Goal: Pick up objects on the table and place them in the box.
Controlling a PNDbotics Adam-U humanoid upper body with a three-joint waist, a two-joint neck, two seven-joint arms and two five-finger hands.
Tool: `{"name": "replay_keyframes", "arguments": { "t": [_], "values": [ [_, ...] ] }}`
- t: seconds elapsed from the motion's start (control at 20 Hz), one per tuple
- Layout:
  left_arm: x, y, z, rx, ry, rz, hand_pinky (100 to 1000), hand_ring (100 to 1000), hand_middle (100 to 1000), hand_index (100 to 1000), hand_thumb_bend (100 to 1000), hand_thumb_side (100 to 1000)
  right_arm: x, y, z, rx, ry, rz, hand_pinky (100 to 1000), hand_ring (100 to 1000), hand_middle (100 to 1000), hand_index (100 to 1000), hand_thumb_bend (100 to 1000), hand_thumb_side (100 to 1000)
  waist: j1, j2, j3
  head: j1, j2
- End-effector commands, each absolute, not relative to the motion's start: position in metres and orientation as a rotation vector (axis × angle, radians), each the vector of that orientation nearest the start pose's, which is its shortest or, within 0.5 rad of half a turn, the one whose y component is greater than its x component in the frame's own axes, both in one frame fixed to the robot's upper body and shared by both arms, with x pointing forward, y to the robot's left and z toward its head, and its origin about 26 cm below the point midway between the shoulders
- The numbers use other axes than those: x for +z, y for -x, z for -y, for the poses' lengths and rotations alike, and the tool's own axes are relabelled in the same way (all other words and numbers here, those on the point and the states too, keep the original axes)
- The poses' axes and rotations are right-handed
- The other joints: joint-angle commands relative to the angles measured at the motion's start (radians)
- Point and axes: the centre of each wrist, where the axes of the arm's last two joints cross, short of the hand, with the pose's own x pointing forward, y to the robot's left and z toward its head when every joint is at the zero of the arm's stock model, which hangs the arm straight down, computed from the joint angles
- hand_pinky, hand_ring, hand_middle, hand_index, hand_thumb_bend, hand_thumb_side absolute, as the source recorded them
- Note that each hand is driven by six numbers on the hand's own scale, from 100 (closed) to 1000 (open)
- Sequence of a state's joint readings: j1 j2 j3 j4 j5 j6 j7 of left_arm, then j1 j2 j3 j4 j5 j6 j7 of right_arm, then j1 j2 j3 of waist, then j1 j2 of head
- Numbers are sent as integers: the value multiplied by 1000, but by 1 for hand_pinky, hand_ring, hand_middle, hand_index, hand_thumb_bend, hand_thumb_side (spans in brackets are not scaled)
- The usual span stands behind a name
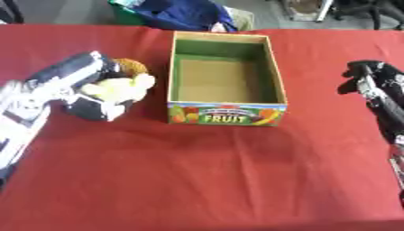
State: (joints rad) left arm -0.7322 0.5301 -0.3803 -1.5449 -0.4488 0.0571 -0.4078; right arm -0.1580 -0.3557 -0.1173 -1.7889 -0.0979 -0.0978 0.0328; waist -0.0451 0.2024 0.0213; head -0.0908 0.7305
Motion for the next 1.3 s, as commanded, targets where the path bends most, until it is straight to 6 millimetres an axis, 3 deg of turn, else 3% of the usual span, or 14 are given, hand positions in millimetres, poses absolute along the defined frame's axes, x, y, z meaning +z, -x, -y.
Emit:
{"name": "replay_keyframes", "arguments": {
  "t": [0.05, 0.5, 0.9, 1.3],
  "values": [
    [231, -392, -200, -1477, -546, 1775, 581, 448, 392, 561, 100, 158, 131, -304, 331, 250, 234, 2060, 578, 530, 575, 705, 100, 505, 3, -19, -2, -1, 5],
    [249, -416, -155, -1526, -634, 1843, 587, 459, 405, 573, 100, 142, 132, -306, 328, 270, 212, 2063, 578, 530, 575, 706, 100, 495, -5, -21, -22, 11, 2],
    [219, -457, -111, -1487, -746, 1840, 591, 468, 416, 580, 100, 135, 139, -313, 313, 330, 140, 2092, 578, 530, 575, 706, 100, 489, -10, 7, -105, 61, -28],
    [215, -468, -94, -1448, -863, 1903, 603, 498, 450, 607, 134, 127, 143, -318, 304, 381, 92, 2095, 577, 529, 575, 705, 100, 501, 9, 26, -181, 90, -50]
  ]
}}
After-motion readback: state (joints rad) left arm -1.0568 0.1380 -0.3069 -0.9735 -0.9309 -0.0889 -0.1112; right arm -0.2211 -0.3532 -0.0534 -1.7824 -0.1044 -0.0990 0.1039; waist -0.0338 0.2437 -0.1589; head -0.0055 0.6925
